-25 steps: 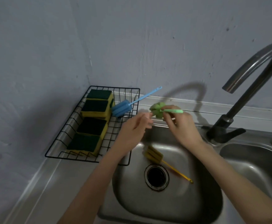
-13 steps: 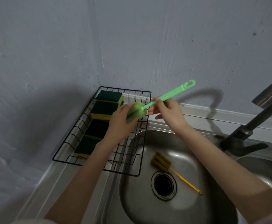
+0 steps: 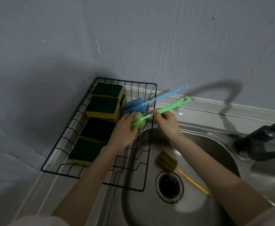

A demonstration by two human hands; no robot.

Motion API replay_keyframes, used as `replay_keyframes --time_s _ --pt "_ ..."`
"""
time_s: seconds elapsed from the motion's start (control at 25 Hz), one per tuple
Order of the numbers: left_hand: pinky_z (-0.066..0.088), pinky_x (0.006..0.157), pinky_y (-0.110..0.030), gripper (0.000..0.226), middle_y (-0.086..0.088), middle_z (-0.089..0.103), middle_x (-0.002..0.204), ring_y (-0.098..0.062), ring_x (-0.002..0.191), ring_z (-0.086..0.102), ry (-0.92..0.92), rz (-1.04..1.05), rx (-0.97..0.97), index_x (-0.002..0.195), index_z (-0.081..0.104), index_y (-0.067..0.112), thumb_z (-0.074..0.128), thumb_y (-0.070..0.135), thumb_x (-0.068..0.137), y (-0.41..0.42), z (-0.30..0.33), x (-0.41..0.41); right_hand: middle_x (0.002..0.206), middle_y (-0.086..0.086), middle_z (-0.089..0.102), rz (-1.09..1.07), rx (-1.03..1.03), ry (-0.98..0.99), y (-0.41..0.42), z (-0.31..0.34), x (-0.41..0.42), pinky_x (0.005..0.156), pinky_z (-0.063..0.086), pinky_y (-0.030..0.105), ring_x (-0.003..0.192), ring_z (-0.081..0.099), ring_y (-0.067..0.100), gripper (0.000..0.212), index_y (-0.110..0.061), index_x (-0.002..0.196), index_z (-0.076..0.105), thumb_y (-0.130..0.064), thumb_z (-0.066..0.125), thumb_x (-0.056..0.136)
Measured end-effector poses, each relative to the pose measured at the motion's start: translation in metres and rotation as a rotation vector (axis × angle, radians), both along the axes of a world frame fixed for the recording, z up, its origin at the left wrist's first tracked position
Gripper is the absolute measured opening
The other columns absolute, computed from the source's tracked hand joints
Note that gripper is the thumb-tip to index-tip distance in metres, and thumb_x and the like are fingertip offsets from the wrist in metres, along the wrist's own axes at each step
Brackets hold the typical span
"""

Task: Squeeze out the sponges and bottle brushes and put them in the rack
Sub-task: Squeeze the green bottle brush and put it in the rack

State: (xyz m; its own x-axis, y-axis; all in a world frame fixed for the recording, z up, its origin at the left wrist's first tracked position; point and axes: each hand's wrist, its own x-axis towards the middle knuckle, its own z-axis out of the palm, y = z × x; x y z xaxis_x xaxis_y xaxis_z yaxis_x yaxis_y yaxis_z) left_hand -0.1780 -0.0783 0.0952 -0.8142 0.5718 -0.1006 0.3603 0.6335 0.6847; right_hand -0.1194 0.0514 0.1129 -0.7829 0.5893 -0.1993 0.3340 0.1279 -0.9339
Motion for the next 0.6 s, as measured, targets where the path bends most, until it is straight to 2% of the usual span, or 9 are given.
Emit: replay_keyframes --time_s 0.08,0.16,0.28,0.36,0.44,0.6 --pt "0.024 0.116 -0.043 0.059 -0.011 0.026 0.150 -0.025 0.137 0.026 -0.003 -0.011 -0.011 0.140 0.023 0.016 0.049 0.011 0.087 -0.001 -0.002 -0.002 0.070 0.002 0.049 -0.031 -0.039 -0.006 0.002 -0.003 0.000 0.061 0.039 0.026 0.063 0.044 0.011 0.025 -0.012 0.103 0.062 -0.031 0.051 0.090" --pt "0.026 0.115 -0.046 0.058 -0.012 0.028 0.149 -0.026 0.137 0.028 0.000 -0.013 -0.015 0.139 0.025 0.015 0.050 0.011 0.087 -0.001 -0.002 -0.002 0.071 0.001 0.050 -0.039 -0.086 -0.005 0.003 -0.001 0.002 0.061 0.040 0.024 0.062 0.046 0.010 0.027 -0.008 0.106 0.060 -0.027 0.053 0.089" --pt "0.028 0.113 -0.048 0.055 -0.014 0.033 0.146 -0.027 0.135 0.031 0.017 -0.010 -0.013 0.137 0.029 0.012 0.051 0.011 0.086 0.000 0.004 0.001 0.084 0.008 0.056 -0.020 -0.114 -0.002 0.003 0.005 0.010 0.059 0.044 0.020 0.063 0.051 0.009 0.029 -0.003 0.113 0.054 -0.020 0.054 0.089" --pt "0.031 0.112 -0.044 0.051 -0.015 0.038 0.142 -0.027 0.132 0.036 0.046 -0.003 0.019 0.134 0.034 0.010 0.051 0.012 0.086 0.000 0.013 0.006 0.087 0.008 0.057 0.013 -0.099 -0.003 0.004 0.011 0.018 0.058 0.046 0.019 0.065 0.053 0.008 0.031 -0.005 0.115 0.049 -0.018 0.055 0.088" --pt "0.035 0.106 -0.039 0.045 -0.014 0.042 0.138 -0.027 0.127 0.041 0.089 -0.007 0.072 0.130 0.040 0.010 0.051 0.012 0.086 0.004 0.027 0.015 0.079 0.002 0.057 0.038 -0.078 -0.005 0.007 0.016 0.029 0.059 0.046 0.018 0.068 0.055 0.010 0.034 -0.009 0.118 0.045 -0.019 0.056 0.088" --pt "0.040 0.092 -0.026 0.035 -0.010 0.049 0.128 -0.019 0.112 0.049 0.169 -0.107 0.128 0.123 0.047 0.014 0.048 0.011 0.087 0.021 0.050 0.048 0.072 -0.001 0.055 0.030 -0.024 -0.036 0.021 0.016 0.055 0.068 0.049 0.027 0.075 0.056 0.018 0.036 -0.010 0.122 0.043 -0.016 0.054 0.088"
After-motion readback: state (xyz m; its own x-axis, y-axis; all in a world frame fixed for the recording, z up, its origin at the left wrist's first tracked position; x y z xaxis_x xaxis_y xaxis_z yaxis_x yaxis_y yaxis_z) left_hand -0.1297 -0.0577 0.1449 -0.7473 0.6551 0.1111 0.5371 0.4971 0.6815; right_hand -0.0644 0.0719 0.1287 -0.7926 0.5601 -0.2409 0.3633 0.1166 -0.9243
